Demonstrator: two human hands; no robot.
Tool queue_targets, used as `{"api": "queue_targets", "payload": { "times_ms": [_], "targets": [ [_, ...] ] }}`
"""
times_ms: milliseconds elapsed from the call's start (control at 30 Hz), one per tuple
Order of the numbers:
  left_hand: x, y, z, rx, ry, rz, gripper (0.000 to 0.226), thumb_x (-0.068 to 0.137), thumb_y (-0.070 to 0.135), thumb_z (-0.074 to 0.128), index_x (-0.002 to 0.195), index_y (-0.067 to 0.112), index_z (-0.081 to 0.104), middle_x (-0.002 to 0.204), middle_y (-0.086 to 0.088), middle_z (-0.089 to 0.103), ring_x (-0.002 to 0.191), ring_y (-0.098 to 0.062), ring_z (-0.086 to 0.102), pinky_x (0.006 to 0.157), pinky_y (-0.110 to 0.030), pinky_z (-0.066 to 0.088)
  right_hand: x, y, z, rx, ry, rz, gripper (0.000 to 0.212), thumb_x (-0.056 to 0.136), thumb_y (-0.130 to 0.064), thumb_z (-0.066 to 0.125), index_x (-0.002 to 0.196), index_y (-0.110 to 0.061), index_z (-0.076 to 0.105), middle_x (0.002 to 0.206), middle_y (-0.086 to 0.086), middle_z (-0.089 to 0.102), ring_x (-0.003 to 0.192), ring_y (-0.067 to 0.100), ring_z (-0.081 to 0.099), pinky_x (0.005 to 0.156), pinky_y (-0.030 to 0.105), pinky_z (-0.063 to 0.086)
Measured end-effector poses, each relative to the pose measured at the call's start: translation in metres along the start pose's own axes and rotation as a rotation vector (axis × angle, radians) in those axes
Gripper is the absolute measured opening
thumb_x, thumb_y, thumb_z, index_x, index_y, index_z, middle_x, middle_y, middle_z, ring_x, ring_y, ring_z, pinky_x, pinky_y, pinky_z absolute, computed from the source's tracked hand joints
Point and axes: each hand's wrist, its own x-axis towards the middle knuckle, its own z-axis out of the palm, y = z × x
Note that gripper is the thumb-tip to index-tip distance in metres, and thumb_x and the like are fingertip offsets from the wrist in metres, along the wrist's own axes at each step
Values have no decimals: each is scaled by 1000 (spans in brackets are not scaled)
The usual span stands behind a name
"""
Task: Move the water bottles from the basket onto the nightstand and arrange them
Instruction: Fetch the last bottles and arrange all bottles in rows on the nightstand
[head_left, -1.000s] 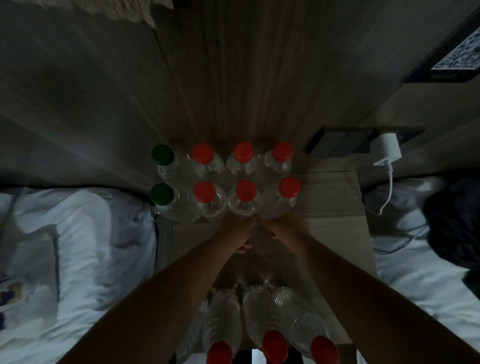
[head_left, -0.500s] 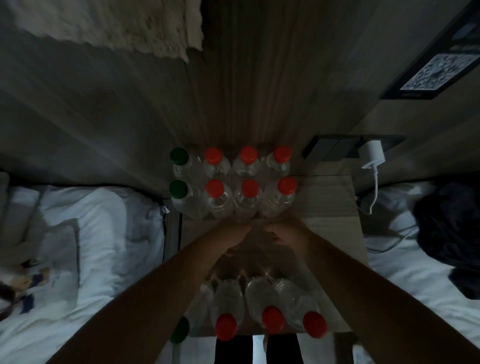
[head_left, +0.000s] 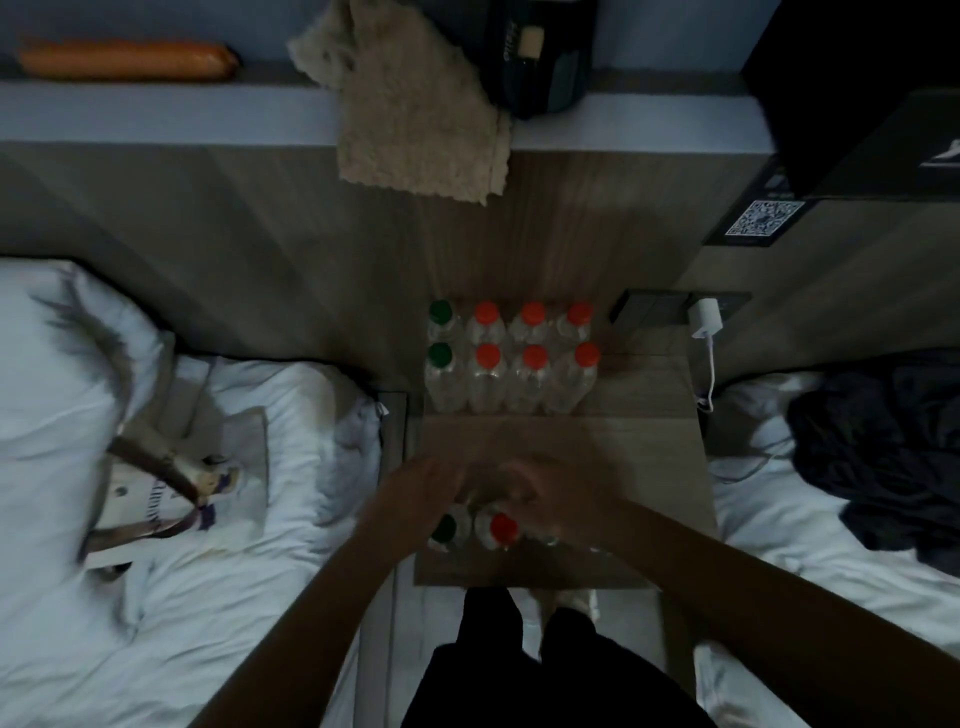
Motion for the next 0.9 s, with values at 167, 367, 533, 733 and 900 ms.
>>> {"api": "queue_targets", "payload": {
  "times_ms": [167,367,533,733,900],
  "targets": [
    [-17,-20,12,256,11,184,38,95,31,52,129,15,54,129,-10,56,118,-27,52,93,-31,41,-13,-15,7,-159,-25,-137,52,90,-32,62,136,-11,49,134,7,55,119,22,55,95,27,42],
    [-7,-46,21,341,23,177,45,87,44,58,126,22,55,124,-7,56,110,-25,58,86,-30,45,-6,-13,17,-233,-35,-209,38,83,-42,65,117,-24,63,122,-4,63,104,5,55,84,11,37],
    [-2,-54,30,375,-35,169,50,87,49,54,131,26,51,123,-3,64,111,-21,60,88,-30,46,-8,-15,21,-209,-67,-131,39,90,-26,63,125,-10,59,129,11,59,119,23,53,99,33,40],
    [1,-60,35,347,15,213,40,85,41,59,121,23,60,112,-1,68,103,-19,63,77,-26,44,-5,-16,32,-226,-64,-77,41,90,-33,61,127,-15,57,132,5,57,124,22,50,105,34,37],
    [13,-59,27,199,49,152,23,82,26,62,96,9,69,89,-7,71,84,-21,67,70,-29,51,7,-17,24,-188,-54,7,29,87,-31,64,104,-8,68,106,9,68,101,23,62,90,29,46]
  ]
}}
